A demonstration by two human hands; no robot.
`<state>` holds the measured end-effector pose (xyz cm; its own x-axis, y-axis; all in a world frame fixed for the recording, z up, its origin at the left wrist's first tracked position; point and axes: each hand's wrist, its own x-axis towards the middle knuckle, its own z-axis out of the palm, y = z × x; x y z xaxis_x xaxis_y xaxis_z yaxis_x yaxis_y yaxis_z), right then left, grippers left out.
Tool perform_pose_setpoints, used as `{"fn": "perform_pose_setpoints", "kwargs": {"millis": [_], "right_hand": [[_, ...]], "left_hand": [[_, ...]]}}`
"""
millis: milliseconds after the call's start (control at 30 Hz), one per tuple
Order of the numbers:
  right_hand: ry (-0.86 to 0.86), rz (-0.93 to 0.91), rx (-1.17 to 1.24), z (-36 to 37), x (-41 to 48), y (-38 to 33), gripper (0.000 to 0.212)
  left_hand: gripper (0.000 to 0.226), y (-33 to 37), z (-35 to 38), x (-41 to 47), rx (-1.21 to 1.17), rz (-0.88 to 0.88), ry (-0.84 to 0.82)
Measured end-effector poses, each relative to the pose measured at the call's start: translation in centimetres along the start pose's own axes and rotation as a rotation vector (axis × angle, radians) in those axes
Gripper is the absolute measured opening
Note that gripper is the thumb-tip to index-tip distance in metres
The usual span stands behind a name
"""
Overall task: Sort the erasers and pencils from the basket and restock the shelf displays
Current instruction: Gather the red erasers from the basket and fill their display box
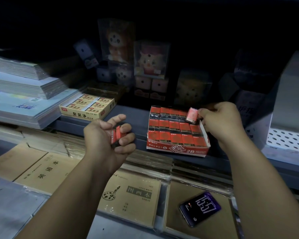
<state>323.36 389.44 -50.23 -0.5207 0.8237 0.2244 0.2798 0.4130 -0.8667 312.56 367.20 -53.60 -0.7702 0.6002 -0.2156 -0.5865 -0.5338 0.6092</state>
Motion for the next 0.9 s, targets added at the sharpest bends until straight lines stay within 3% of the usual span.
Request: {"fn": "perform_pose_setpoints", "kwargs": {"millis": [200,367,433,767,900], "right_hand": [[-0.033,0.054,0.073,0.26,-0.35,-0.32,0.026],[0.018,0.064,0.078,0.45,0.04,0.08,0.034],[0.064,0.065,0.089,0.38,0.23,0.29,0.034],[0.008,-0.004,0.041,0.54,-0.03,0.15,0.015],[-0.070,0.003,0.046,0.08,-0.29,-0.16,0.004]], "left_hand": [[0.022,0.31,0.16,-0.36,-0.038,-0.040,-0.056],[0.028,0.68,-0.06,-0.26,-0.076,-0.065,-0.144],[0.040,0.73,0.11,-0.18,-0.084,-0.062,-0.163],[0.056,0.76,0.85,-0.19,-0.104,0.003,-0.208],[0.058,0.76,0.61,0.03,-0.047,0.073,-0.118]]}}
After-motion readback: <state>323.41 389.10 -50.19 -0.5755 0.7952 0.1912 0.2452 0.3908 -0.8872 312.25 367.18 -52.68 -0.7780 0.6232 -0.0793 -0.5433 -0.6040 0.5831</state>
